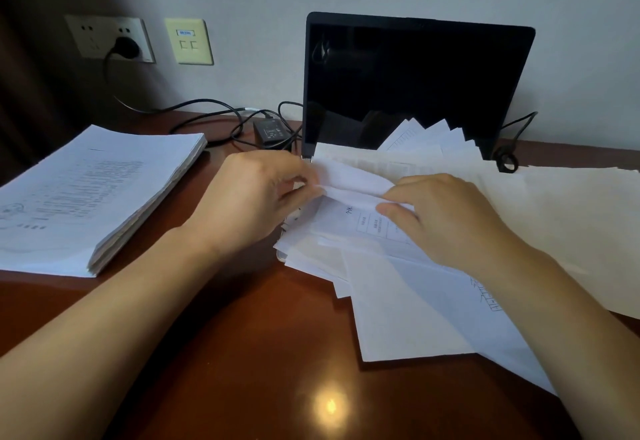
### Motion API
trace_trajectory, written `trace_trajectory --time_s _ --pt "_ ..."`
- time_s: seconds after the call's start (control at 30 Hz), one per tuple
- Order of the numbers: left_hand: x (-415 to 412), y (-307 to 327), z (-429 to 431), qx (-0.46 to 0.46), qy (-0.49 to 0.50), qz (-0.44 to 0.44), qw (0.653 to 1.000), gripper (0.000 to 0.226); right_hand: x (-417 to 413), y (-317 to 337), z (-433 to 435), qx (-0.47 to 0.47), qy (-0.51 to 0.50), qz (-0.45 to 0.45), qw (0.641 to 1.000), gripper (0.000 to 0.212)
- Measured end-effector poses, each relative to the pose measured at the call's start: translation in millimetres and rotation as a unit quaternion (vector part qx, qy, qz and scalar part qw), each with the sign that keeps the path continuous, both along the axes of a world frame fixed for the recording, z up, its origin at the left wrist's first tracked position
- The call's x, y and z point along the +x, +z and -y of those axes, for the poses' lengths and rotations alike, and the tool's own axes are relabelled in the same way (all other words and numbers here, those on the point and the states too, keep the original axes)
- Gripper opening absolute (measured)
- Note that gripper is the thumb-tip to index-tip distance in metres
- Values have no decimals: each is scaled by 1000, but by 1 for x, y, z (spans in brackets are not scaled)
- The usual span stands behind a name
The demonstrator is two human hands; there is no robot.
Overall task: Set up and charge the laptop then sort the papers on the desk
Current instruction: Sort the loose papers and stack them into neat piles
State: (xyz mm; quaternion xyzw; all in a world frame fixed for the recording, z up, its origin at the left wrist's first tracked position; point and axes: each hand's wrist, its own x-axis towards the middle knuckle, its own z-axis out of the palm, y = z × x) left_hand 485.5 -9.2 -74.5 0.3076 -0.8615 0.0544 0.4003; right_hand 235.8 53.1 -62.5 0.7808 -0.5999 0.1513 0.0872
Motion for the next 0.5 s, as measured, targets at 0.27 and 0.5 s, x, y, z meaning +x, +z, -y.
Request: trace_trajectory --time_s 0.27,0.5 --pt "8 -1 4 163 -42 181 969 39 -23 3 8 -96 -100 81 987 42" --pt "4 -5 5 108 -66 209 970 25 -18 -4 7 -54 -75 92 991 47"
